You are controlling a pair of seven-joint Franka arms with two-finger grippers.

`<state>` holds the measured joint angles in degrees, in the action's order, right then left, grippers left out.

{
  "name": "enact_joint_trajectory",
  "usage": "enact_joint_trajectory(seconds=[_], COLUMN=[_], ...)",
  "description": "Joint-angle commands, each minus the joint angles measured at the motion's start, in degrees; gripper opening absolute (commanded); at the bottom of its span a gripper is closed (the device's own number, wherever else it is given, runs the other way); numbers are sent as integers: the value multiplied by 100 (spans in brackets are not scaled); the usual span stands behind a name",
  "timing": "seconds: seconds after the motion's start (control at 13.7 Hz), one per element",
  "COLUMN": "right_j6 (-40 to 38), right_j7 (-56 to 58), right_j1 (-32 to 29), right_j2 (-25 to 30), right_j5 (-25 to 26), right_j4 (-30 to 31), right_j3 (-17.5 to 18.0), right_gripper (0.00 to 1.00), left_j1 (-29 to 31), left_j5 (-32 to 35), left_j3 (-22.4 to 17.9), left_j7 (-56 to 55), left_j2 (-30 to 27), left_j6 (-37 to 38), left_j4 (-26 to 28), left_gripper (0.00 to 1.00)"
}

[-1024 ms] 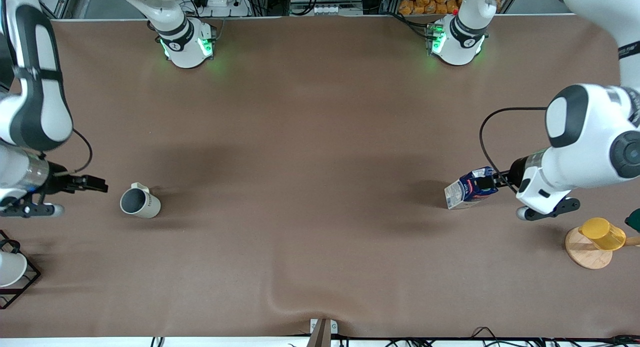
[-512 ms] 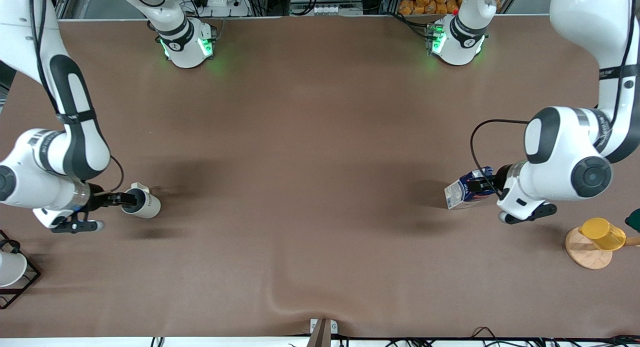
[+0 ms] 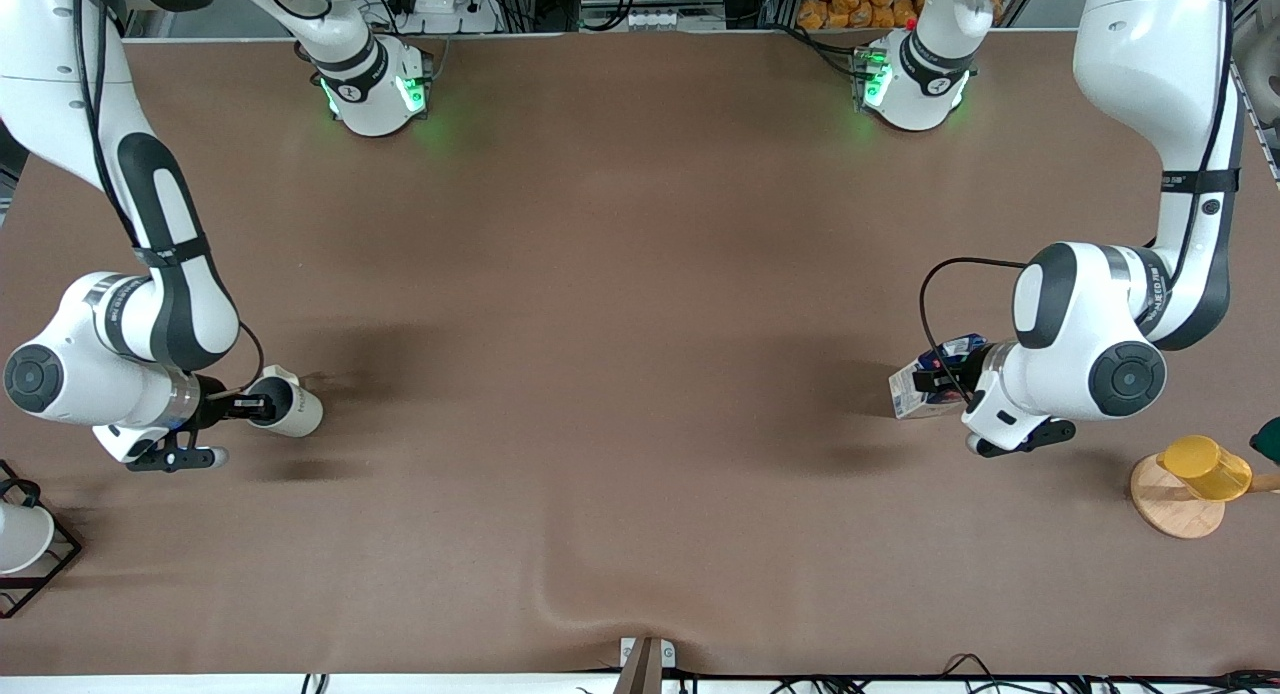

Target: Place milk next to cup

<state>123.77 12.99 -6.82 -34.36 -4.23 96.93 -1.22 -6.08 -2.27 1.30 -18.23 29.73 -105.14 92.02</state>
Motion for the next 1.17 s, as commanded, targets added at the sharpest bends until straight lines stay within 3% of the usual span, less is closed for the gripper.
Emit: enact_joint_trajectory(seconds=[0.0,0.44,0.8,1.1], right_j6=[-554,-1777,-1655,-901], right_j7=[-269,-2480,-5416,-6885], right_j1=[206,1259,2832,3887], right_j2=[70,359,229,-297], right_j5=[-104,-297,-693,-693], right_j4=[-323,-1001,-1360,-1861], right_j3=[-1,34,34,25], right_gripper=[0,0,0,0], left_j1=[1,54,63,28], left_j5=[148,456,447,412], left_j3=[1,10,19,107], left_j7=[-58,38,292,338], left_j2=[-54,-616,-1223,-1346], left_j6=[-41,-41,55,336], left_j4=[-35,-88,-61,-70], left_gripper=[0,0,0,0])
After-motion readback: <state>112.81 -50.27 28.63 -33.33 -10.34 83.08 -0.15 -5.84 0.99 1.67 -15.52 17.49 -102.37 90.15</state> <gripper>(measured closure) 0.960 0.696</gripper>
